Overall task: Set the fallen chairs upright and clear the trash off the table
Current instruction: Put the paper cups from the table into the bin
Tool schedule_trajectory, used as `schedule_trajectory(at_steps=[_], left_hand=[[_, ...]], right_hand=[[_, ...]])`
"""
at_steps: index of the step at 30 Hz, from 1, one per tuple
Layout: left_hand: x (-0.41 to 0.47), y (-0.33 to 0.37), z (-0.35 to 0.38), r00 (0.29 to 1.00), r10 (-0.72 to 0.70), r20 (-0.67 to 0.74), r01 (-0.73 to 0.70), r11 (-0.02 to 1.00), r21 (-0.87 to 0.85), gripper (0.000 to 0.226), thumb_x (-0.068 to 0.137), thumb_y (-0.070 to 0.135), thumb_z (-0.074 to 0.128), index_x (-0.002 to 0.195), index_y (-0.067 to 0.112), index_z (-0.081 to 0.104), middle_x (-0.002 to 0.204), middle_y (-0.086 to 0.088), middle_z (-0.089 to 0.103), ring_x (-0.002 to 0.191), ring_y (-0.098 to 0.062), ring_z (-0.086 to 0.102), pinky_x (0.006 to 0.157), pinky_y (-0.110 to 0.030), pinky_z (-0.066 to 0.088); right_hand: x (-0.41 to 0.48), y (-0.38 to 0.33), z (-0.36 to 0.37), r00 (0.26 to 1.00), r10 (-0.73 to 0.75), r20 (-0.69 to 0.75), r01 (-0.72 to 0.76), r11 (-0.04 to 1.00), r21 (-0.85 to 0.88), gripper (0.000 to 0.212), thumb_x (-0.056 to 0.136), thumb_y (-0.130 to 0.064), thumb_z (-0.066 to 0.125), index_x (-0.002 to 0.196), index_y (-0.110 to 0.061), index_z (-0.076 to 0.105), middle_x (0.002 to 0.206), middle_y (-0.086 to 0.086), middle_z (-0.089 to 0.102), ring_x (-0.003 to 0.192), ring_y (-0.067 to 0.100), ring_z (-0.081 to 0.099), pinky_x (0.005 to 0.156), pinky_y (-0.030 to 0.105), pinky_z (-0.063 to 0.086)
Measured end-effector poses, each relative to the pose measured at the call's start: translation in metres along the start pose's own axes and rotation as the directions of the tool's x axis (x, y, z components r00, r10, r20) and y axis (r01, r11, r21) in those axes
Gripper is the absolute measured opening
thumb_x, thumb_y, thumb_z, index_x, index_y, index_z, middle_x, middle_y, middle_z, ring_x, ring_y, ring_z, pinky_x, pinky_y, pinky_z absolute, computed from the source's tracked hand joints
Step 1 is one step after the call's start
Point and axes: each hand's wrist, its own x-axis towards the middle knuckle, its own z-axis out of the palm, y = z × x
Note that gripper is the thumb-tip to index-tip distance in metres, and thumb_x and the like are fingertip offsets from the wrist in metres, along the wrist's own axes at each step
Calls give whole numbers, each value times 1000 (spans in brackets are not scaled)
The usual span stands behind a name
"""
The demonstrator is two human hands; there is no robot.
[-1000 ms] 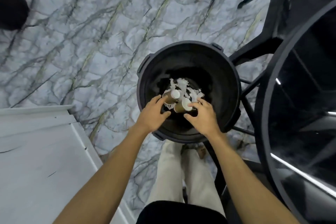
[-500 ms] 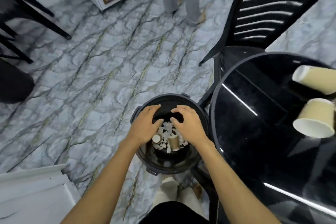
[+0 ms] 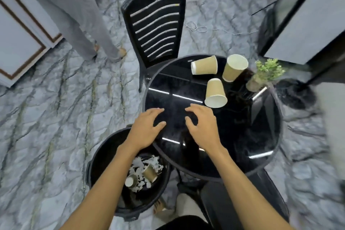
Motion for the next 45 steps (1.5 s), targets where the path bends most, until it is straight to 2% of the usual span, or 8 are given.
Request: schedule_trajectory(at_steps=[5,12,20,26,29,35,40,45], left_hand=[[31,39,31,996,73,52,-74,997,2,50,98,37,56,146,26,45,151,6,43,140,-13,38,116,-37,31],[72,65,58,997,70,25,-71,996,54,54,98,39,55,149,28,40,157,7,34,146,-13,27,120,-41,25],[102,54,77,1000,5,6,-6,995,101,56,98,41,53,150,28,38,160,7,29,148,-13,22,121,-43,21],[129,48,78,1000,27,-14,-25,988,155,56,97,38,56,150,24,40,159,2,32,148,-17,24,120,-45,23],[155,52,70,997,63,-52,-51,976,213,59,97,37,56,151,23,37,160,-1,30,149,-20,22,118,-46,27],[238,75,55,969,211,-129,-147,911,385,70,94,39,59,155,22,28,163,-7,21,151,-27,16,121,-50,16],[297,83,66,958,281,-60,-213,834,508,86,90,51,59,158,29,11,166,-8,9,153,-28,5,122,-50,7],[318,78,87,958,284,45,-267,816,512,87,91,45,63,157,31,9,164,-7,18,151,-28,16,122,-46,12]], right_hand=[[11,46,-37,982,33,-185,-54,992,-110,33,87,-26,67,119,-20,66,133,1,57,128,22,45,101,46,43],[55,85,-38,989,117,-85,-129,981,-144,52,91,-41,61,139,-26,51,161,9,25,149,30,20,114,49,23],[110,99,-11,980,198,15,-191,962,-196,62,89,-55,58,145,-34,42,165,6,12,150,32,11,114,53,23],[121,106,-4,969,247,11,-240,949,-206,53,86,-40,64,136,-30,53,159,1,22,139,29,30,94,53,48],[124,109,-10,966,259,-17,-257,947,-190,50,84,-36,64,133,-29,56,158,-1,25,139,28,32,92,51,49],[134,120,-19,958,280,-54,-285,946,-154,50,83,-36,66,132,-33,57,158,-3,26,140,26,32,95,52,50],[137,130,-17,949,302,-89,-311,944,-115,51,80,-36,68,130,-36,58,158,-6,27,141,24,33,93,53,51],[132,135,-17,951,293,-102,-303,947,-108,51,80,-35,69,129,-37,58,157,-6,28,140,24,34,93,52,51]])
